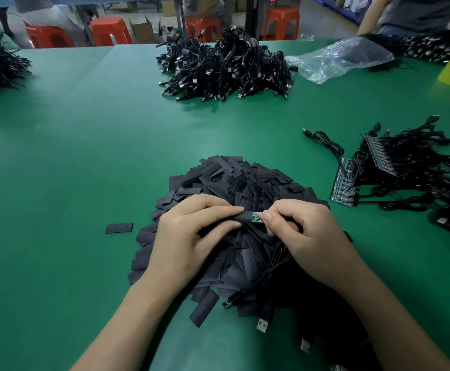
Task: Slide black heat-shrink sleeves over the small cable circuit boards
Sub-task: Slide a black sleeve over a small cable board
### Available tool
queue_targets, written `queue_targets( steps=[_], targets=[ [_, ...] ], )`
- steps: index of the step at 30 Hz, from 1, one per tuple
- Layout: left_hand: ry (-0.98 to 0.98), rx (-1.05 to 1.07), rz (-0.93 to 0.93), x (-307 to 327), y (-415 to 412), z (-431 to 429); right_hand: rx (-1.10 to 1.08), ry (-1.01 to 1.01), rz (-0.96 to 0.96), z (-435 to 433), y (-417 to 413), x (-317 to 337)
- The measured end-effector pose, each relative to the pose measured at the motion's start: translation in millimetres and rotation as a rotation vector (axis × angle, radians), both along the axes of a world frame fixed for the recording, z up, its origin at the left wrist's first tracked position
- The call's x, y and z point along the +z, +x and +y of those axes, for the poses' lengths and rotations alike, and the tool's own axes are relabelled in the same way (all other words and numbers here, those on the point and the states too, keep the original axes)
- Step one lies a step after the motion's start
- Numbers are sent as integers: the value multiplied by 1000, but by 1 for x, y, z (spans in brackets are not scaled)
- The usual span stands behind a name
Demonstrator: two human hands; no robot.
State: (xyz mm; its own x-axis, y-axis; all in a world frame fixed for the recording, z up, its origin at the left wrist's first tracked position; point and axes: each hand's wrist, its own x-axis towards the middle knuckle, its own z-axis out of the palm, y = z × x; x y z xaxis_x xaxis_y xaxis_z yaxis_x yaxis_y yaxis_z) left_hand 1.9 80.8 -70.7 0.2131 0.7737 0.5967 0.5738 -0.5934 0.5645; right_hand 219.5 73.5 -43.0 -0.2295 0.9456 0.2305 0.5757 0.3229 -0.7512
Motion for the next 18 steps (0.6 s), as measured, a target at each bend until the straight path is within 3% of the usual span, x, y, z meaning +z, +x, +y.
queue_targets(
  steps=[18],
  targets=[
    [97, -38, 6, -2, 4, -2, 92, -47, -9, -1, 3, 5]
  ],
)
